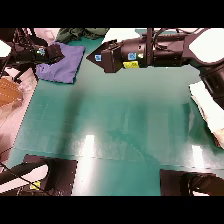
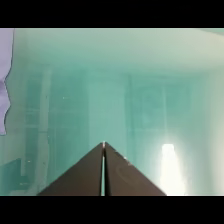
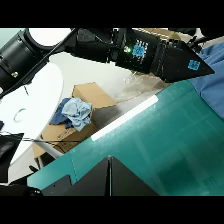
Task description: Fold the shirts.
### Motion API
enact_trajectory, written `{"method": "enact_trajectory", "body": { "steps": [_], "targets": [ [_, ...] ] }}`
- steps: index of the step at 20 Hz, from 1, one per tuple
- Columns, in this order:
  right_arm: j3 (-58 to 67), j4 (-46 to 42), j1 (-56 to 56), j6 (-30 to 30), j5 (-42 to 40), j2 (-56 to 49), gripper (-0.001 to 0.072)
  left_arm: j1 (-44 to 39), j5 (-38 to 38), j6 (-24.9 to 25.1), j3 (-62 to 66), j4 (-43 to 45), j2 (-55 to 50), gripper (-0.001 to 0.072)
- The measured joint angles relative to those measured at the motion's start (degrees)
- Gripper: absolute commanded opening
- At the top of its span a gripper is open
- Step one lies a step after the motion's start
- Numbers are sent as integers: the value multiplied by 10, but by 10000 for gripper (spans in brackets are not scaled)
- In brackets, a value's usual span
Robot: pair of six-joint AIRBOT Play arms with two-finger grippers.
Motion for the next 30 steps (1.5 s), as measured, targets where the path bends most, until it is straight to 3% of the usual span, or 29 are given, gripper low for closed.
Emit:
{"method": "enact_trajectory", "body": {
  "steps": [30],
  "targets": [
    [0, 3, 3, 0, -26, 0, 10, 0, 16, 0, 0, 0, 0, 27]
  ]
}}
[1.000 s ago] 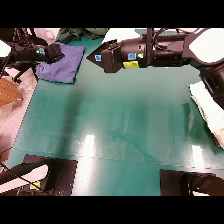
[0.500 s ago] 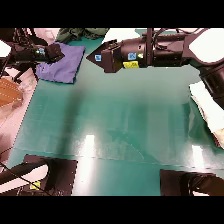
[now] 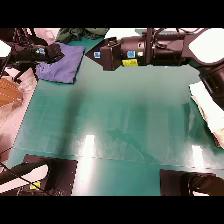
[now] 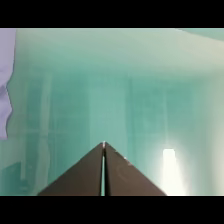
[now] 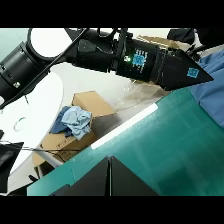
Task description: Fold the shirts.
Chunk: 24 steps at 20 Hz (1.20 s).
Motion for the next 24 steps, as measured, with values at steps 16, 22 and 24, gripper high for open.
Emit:
{"method": "enact_trajectory", "body": {
  "steps": [16, 22, 24],
  "targets": [
    [0, 0, 0, 0, -14, 0, 11, 0, 81, 10, 0, 0, 0, 27],
    [0, -3, 0, 0, -12, 0, 11, 0, 116, -16, 0, -28, 0, 27],
    [0, -4, 0, 0, -11, 0, 11, 0, 133, -19, 0, -35, 0, 26]
  ]
}}
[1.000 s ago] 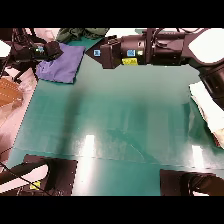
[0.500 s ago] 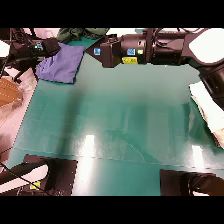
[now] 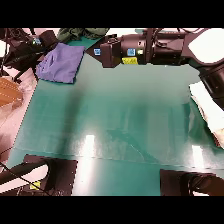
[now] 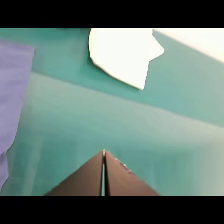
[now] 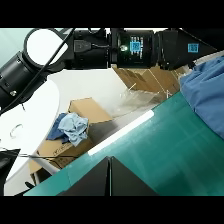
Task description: Fold the shirts.
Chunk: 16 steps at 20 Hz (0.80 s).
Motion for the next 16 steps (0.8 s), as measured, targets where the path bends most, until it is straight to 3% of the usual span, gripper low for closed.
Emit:
{"method": "enact_trajectory", "body": {
  "steps": [6, 9, 10, 12, 14, 16],
  "targets": [
    [0, -2, 0, 0, 3, -7, 11, 0, 22, -4, 0, -8, -2, 27],
    [0, -2, 0, 0, 8, -18, 11, 3, -5, -33, 0, -5, -28, 29],
    [-1, -2, 0, 0, 11, -21, 11, 7, -24, -52, 0, -4, -45, 140],
    [-1, 0, -3, 0, 17, -23, 11, 16, -62, -94, 0, -5, -82, 213],
    [-1, 0, -13, 0, 19, -22, 12, 29, -99, -133, -1, -16, -121, 524],
    [-1, 2, -31, 0, 18, -17, 12, 41, -120, -165, -1, -25, -147, 720]
  ]
}}
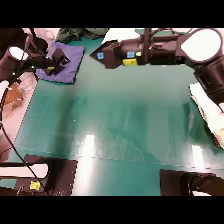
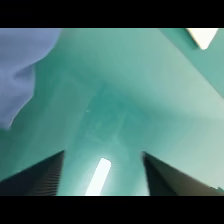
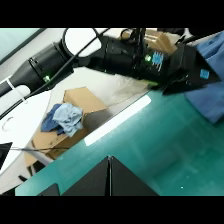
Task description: Fold the shirts.
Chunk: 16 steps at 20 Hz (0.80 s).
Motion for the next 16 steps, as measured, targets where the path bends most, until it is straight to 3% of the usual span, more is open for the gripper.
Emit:
{"method": "enact_trajectory", "body": {
  "steps": [6, 9, 12, 16],
  "targets": [
    [0, 1, -71, 0, 12, 12, 12, 58, -3, -107, 0, 18, -27, 720],
    [0, 0, -95, 0, 30, 13, 12, 108, -51, -146, 0, 58, -28, 720],
    [0, -1, -107, -5, 40, 14, 12, 140, -89, -157, 0, 98, -29, 720],
    [0, -2, -111, -12, 47, 13, 12, 155, -51, -142, 0, 118, -47, 720]
  ]
}}
